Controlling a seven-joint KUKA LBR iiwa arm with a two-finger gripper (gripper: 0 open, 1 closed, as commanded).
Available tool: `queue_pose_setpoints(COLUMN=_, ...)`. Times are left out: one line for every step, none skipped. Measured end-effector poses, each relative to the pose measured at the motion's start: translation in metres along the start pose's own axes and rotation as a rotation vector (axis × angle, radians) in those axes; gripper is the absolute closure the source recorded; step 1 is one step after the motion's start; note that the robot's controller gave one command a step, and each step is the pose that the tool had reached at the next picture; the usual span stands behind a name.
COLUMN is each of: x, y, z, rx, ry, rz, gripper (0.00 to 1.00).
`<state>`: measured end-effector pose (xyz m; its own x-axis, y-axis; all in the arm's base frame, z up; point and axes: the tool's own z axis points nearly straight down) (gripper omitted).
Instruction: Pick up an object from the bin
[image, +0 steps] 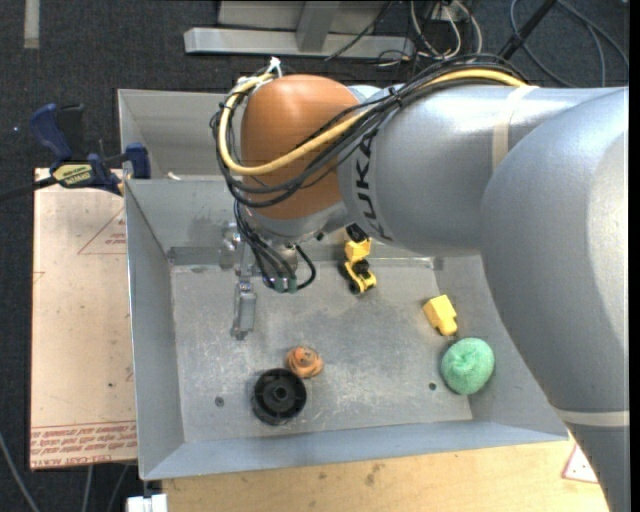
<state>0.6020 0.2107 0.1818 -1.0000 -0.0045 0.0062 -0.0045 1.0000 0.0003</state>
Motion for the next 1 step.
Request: queue_pose_setpoints(x=-0.0015, y=-0.0011, z=-0.0053, rx=-0.001, ry=-0.007, rz=0.003, gripper=0.00)
